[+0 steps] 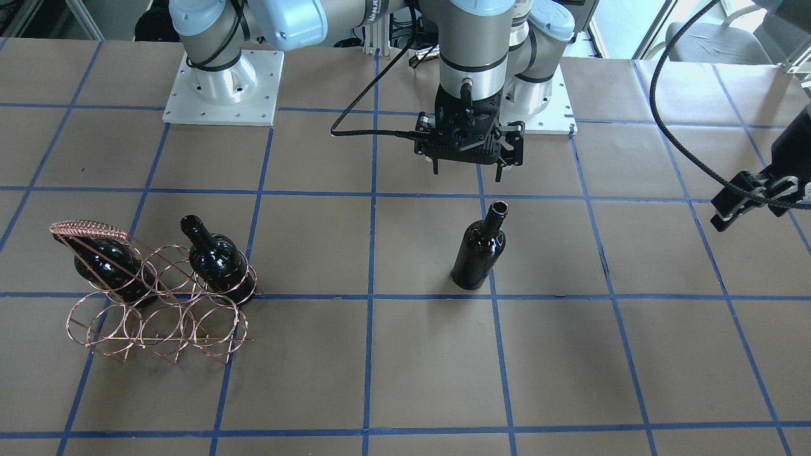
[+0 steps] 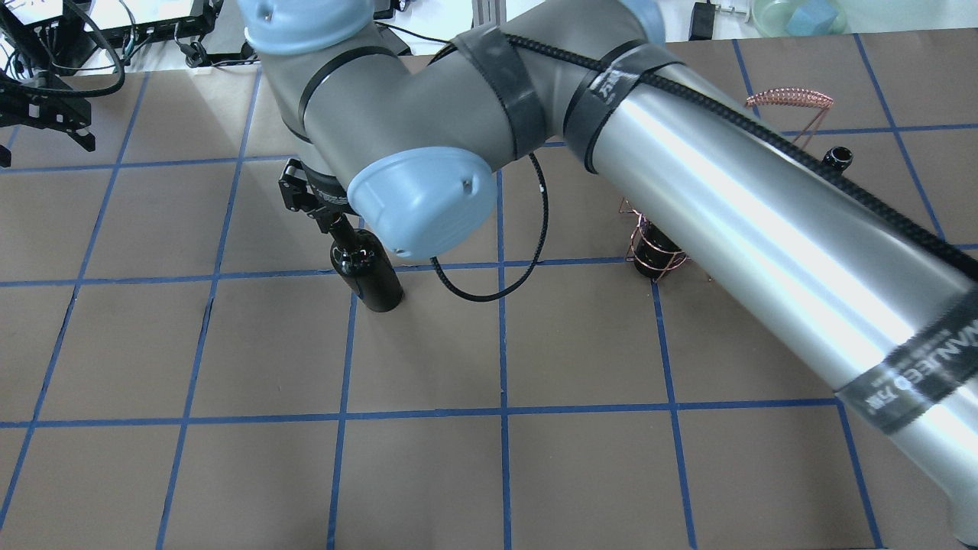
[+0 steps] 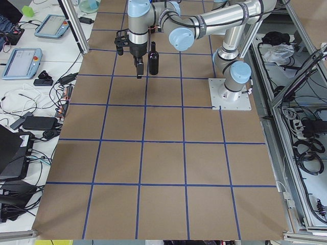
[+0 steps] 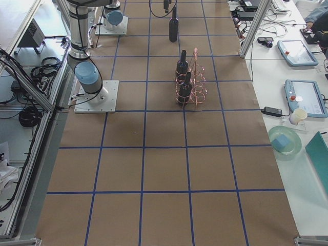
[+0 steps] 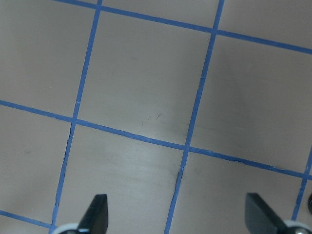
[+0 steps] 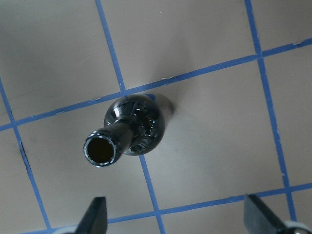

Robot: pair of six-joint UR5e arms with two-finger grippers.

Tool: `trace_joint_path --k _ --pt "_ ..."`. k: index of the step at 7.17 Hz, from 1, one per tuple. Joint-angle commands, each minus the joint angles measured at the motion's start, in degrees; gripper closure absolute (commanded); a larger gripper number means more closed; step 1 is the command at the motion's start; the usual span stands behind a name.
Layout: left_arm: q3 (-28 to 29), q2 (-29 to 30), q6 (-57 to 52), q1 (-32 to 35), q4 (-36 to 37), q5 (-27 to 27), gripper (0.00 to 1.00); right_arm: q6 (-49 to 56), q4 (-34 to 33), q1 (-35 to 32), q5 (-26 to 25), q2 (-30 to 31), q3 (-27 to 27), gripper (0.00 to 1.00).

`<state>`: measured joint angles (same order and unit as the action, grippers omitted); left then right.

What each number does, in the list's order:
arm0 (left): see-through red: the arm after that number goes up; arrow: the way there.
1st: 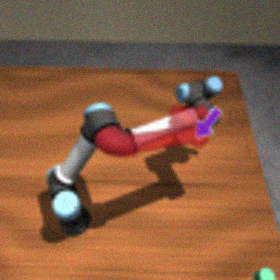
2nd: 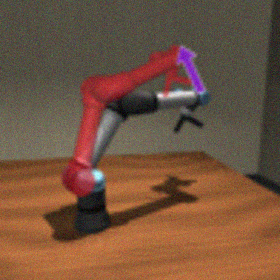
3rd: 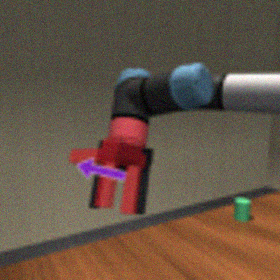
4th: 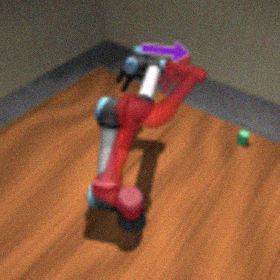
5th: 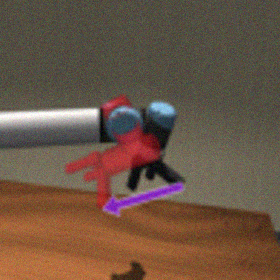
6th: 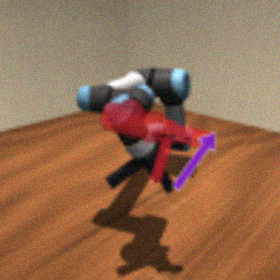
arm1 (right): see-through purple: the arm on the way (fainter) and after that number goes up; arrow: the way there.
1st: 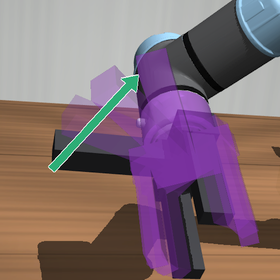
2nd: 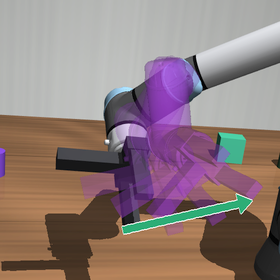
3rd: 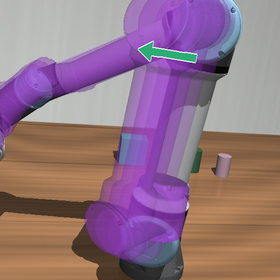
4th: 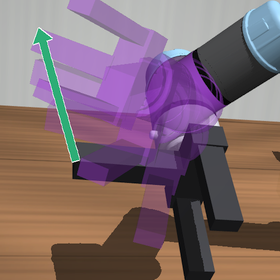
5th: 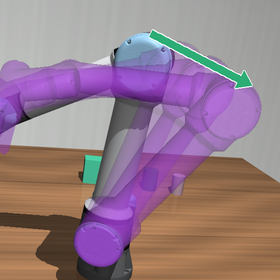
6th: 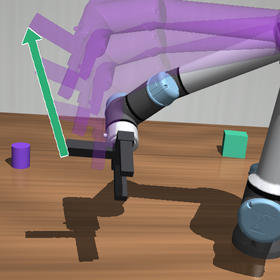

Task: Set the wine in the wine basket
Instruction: 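Reach the right gripper across to the bottle while the left arm withdraws, then lower the right gripper and close it on the bottle neck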

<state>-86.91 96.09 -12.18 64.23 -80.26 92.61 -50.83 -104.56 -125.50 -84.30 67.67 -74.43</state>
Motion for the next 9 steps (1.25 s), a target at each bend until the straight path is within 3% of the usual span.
trace_joint_path --k 1,6,9 --pt "-0.1 0.67 -0.3 -0.6 0.02 0.03 0.0 -4.34 -6.78 -2.29 0.01 -3.94 1.38 0.0" --pt "-0.36 1.11 -2.32 -0.69 -0.16 -0.67 0.0 5.56 -9.16 -2.39 -1.13 -5.45 1.4 0.0" --pt "-0.71 1.38 -2.32 -0.69 0.02 -0.5 0.0 7.41 -10.49 -2.38 -6.04 -5.53 1.04 0.0"
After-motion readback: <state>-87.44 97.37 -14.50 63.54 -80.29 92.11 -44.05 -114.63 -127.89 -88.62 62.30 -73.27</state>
